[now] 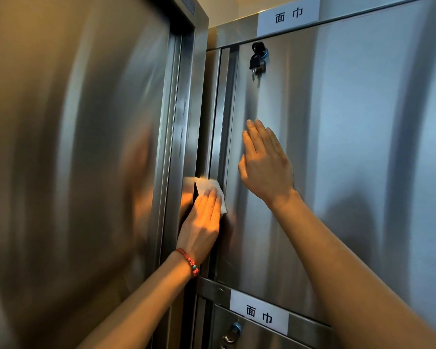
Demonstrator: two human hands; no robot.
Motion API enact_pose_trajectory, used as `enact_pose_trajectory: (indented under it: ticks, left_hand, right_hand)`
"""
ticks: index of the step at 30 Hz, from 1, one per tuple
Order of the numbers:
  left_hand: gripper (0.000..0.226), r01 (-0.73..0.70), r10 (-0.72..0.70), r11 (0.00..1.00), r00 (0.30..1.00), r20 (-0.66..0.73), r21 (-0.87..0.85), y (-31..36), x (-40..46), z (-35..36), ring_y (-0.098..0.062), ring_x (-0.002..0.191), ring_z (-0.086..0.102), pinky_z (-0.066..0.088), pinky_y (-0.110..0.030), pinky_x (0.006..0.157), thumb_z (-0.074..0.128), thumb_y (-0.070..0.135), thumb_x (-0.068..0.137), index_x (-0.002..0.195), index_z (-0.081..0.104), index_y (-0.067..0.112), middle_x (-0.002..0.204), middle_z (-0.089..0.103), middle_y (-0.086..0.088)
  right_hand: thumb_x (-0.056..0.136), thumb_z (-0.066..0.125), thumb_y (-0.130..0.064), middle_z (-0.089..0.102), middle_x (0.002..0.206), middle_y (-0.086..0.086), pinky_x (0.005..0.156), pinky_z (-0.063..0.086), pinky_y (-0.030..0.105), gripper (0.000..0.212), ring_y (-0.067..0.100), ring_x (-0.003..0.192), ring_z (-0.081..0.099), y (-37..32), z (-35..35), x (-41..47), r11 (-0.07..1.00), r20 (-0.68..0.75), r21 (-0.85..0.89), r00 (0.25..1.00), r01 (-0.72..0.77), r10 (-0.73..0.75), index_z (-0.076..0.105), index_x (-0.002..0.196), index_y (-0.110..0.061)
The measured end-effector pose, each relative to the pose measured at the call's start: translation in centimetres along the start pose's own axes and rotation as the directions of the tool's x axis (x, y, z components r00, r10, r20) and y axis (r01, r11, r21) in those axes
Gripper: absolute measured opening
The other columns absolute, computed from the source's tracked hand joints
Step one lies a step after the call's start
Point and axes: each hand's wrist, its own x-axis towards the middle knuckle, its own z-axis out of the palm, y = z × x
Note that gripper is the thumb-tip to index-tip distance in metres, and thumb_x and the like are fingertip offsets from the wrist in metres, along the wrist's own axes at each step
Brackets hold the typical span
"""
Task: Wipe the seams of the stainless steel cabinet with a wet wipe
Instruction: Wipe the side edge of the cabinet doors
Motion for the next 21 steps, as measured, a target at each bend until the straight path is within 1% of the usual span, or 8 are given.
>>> enact_pose_trajectory:
  ticks: [4,7,9,11,13,16,21]
  left_hand:
    - [0.041,-0.004,0.005,1.0,1.0,-0.026,0.028,-0.5,1.0,0.2,-0.032,0.11,0.06,0.049,-0.04,0.093,0.033,-0.004,0.084,0.115,0.06,-0.006,0.118,0.061,-0.025]
    - [0.037,-0.008,0.009,0.999,0.999,-0.036,0.034,-0.8,1.8,0.3,-0.032,0.112,0.059,0.049,-0.039,0.094,0.041,-0.004,0.084,0.116,0.06,-0.006,0.12,0.059,-0.026]
    - [0.034,-0.003,0.004,1.0,0.999,-0.042,0.027,-1.1,2.4,0.2,-0.032,0.11,0.06,0.05,-0.04,0.092,0.053,-0.005,0.082,0.114,0.062,-0.006,0.118,0.06,-0.026]
    - [0.044,0.015,-0.015,1.0,0.999,-0.034,0.003,-1.3,2.8,0.0,-0.032,0.108,0.062,0.051,-0.04,0.092,0.072,-0.002,0.07,0.112,0.063,-0.006,0.116,0.062,-0.025]
    - [0.053,0.027,-0.028,0.999,0.999,-0.034,-0.017,-1.5,3.1,-0.3,-0.031,0.106,0.063,0.051,-0.039,0.091,0.082,0.002,0.061,0.11,0.064,-0.006,0.114,0.063,-0.024]
    - [0.057,0.028,-0.031,0.998,0.998,-0.048,-0.053,-1.9,3.3,-0.5,-0.03,0.105,0.063,0.053,-0.038,0.088,0.086,0.006,0.057,0.109,0.065,-0.005,0.113,0.064,-0.023]
    - [0.058,0.017,-0.02,0.996,0.999,-0.041,-0.083,-2.3,3.4,-1.0,-0.029,0.106,0.063,0.053,-0.039,0.087,0.086,0.003,0.056,0.11,0.065,-0.004,0.113,0.065,-0.022]
  right_hand:
    - [0.095,0.042,-0.025,0.027,0.151,0.017,0.117,0.009,0.038,0.054,0.031,0.142,0.019,0.0,0.1,0.0,1.0,-0.002,0.007,1.0,-0.001,0.001,0.033,0.142,0.0]
    - [0.095,0.043,-0.024,0.027,0.151,0.018,0.117,0.009,0.038,0.054,0.031,0.142,0.02,0.1,0.1,0.0,1.0,-0.007,0.016,1.0,-0.002,0.002,0.033,0.142,0.0]
    - [0.094,0.043,-0.024,0.027,0.151,0.017,0.117,0.008,0.038,0.055,0.031,0.142,0.02,0.1,0.2,0.1,1.0,-0.013,0.018,1.0,-0.003,0.004,0.033,0.142,0.0]
    - [0.094,0.045,-0.023,0.028,0.151,0.018,0.116,0.008,0.037,0.054,0.031,0.142,0.021,0.0,0.2,0.1,1.0,-0.021,0.026,1.0,-0.005,0.005,0.034,0.142,0.0]
    - [0.094,0.044,-0.023,0.028,0.151,0.017,0.116,0.007,0.036,0.054,0.03,0.142,0.021,0.0,0.3,0.1,1.0,-0.022,0.02,1.0,-0.002,0.002,0.035,0.142,0.0]
    - [0.093,0.048,-0.021,0.031,0.149,0.018,0.115,0.007,0.036,0.053,0.031,0.141,0.024,0.0,0.3,0.1,1.0,-0.037,0.026,0.999,-0.007,0.008,0.038,0.14,0.001]
    - [0.091,0.05,-0.02,0.033,0.148,0.019,0.116,0.012,0.038,0.053,0.031,0.14,0.026,-0.1,0.3,0.1,0.999,-0.045,0.031,0.999,-0.009,0.011,0.039,0.139,0.002]
